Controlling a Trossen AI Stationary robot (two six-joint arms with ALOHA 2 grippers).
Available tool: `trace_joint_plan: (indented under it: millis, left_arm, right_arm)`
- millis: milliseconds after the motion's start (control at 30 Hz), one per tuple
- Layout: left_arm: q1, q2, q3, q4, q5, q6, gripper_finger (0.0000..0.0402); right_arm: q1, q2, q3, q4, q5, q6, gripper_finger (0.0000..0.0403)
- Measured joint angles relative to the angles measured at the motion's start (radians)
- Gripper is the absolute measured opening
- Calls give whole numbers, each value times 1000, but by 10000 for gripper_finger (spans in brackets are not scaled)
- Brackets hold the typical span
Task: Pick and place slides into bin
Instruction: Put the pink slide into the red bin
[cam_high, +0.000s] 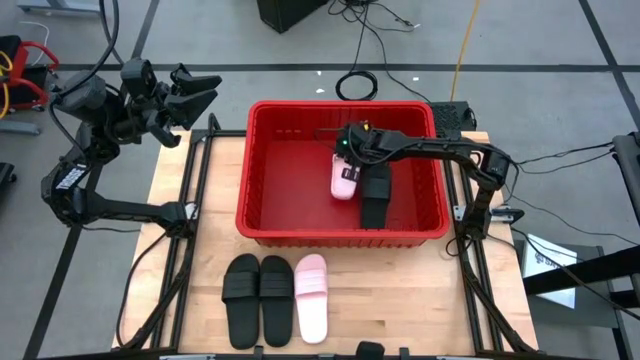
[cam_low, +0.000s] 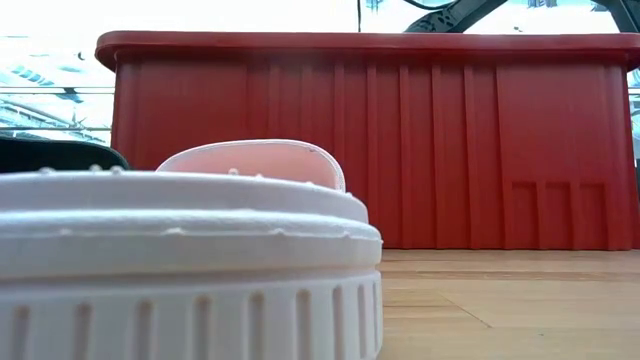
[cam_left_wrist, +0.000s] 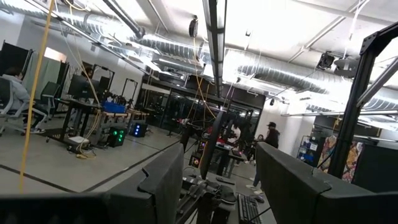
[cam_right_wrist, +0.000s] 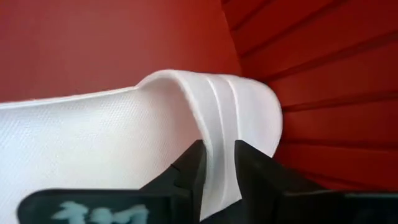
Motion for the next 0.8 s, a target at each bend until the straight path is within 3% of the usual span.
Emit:
trace_joint_plan:
  millis: [467,800]
  left_arm:
    - [0,0,0,-1,16,-12,202]
    - [0,0,0,-1,35,-14,202]
  right_arm:
    - [7,-2,0,-26,-21,14,93]
    - [67,-30,0,-27,-23,154,95]
